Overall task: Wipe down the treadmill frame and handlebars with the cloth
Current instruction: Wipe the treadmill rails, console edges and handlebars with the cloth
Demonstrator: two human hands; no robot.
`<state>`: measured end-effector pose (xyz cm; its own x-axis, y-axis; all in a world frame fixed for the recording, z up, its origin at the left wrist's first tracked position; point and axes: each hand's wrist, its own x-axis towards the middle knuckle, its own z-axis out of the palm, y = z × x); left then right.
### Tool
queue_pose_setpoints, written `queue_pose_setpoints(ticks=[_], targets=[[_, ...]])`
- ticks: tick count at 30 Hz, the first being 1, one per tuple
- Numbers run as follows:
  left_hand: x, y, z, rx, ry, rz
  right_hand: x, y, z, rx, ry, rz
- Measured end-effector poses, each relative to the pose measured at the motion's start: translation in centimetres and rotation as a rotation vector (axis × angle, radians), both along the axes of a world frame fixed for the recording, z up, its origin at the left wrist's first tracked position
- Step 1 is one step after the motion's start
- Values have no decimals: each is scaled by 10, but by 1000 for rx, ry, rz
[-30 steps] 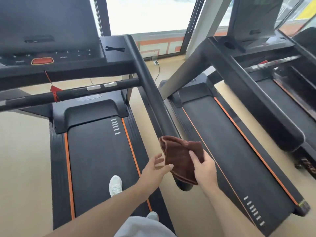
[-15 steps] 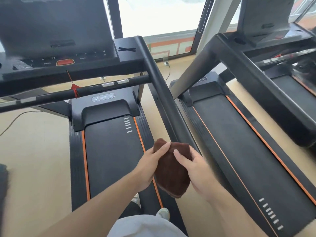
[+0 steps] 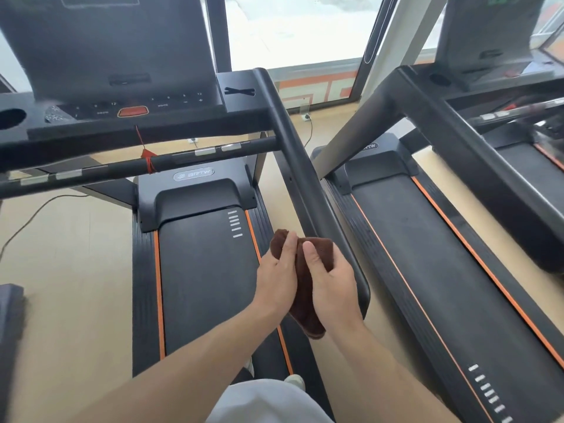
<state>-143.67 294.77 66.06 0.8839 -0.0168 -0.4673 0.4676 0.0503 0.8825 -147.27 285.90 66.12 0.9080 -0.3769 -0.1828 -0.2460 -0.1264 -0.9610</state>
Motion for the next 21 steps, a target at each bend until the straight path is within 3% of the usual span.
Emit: queue_pose_setpoints(ticks=[2,5,7,9,11,15,19,21], targets=[[4,-2,-1,-45,4,-7,-3,-8,8,54,-53,3],[11,-7,4,-108,61,39,-7,-23,13,499,-14,-14],[15,-11,8,-156,79,82,-7,-34,13,641,86,80],[19,-15,13,-133,55,81,-10,-41,10,514,172,283],[22,-19,15,-84,53,75,-15,-42,3,310,167,358],[30,-18,11,-140,80,163,-11,-67,-7,-236,38,137],[48,-12,9,-158,20,199,-3,-107,24,-276,-97,-20],[54,-12,9,-175,-39,175,-1,-122,35,-414,-252,-46]])
